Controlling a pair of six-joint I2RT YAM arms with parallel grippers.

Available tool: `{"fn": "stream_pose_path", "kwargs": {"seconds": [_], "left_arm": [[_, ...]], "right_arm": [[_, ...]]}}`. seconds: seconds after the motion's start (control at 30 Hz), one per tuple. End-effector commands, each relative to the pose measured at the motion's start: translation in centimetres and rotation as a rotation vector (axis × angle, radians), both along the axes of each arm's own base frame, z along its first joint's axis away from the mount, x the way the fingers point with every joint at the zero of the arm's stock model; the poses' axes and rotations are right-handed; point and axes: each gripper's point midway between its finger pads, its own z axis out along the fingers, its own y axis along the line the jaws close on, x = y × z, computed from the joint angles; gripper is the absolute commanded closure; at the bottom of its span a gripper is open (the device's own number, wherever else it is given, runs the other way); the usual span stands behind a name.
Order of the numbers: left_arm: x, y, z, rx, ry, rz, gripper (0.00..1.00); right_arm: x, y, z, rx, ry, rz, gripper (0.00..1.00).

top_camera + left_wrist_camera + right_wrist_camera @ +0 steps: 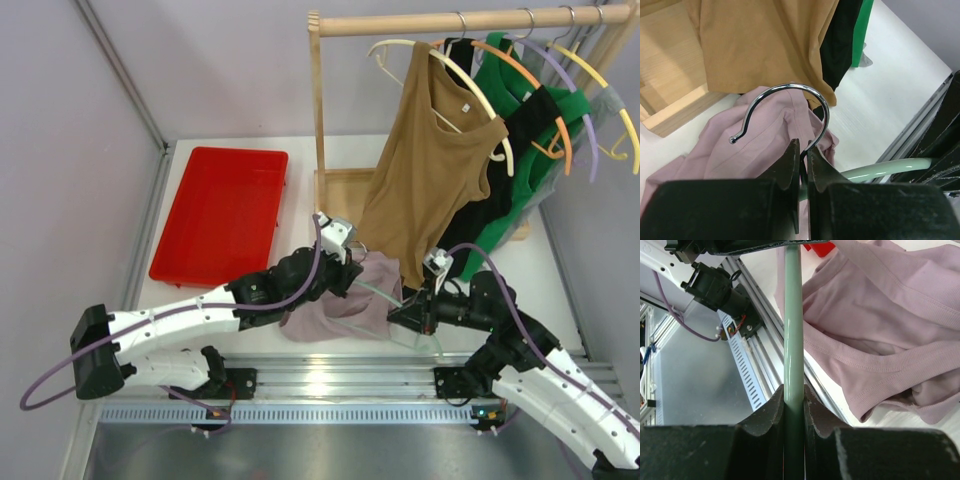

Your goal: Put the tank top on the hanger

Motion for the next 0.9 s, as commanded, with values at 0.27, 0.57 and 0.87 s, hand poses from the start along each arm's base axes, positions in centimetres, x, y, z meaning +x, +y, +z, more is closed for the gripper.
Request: {"fn": "stream_pose_path", "kwargs": {"seconds": [0.27, 0.57, 0.87], "left_arm": [[0.1, 1.0, 1.1, 0.024, -0.091, 0.040, 1.00], [-0.3, 2.2, 0.4, 0.057, -0.107, 0.059, 1.00], [-1.3, 2.5, 0.3, 0.032, -0.111, 0.009, 1.00]], "right_arm": [[3.0, -0.9, 2.1, -0.028, -0.056, -0.170, 0.54], [6.5, -5.1, 1.3, -0.193, 0.058, -0.519, 0.46], [8.3, -2.8, -3.7, -0.290, 0.199, -0.516, 0.57]]}}
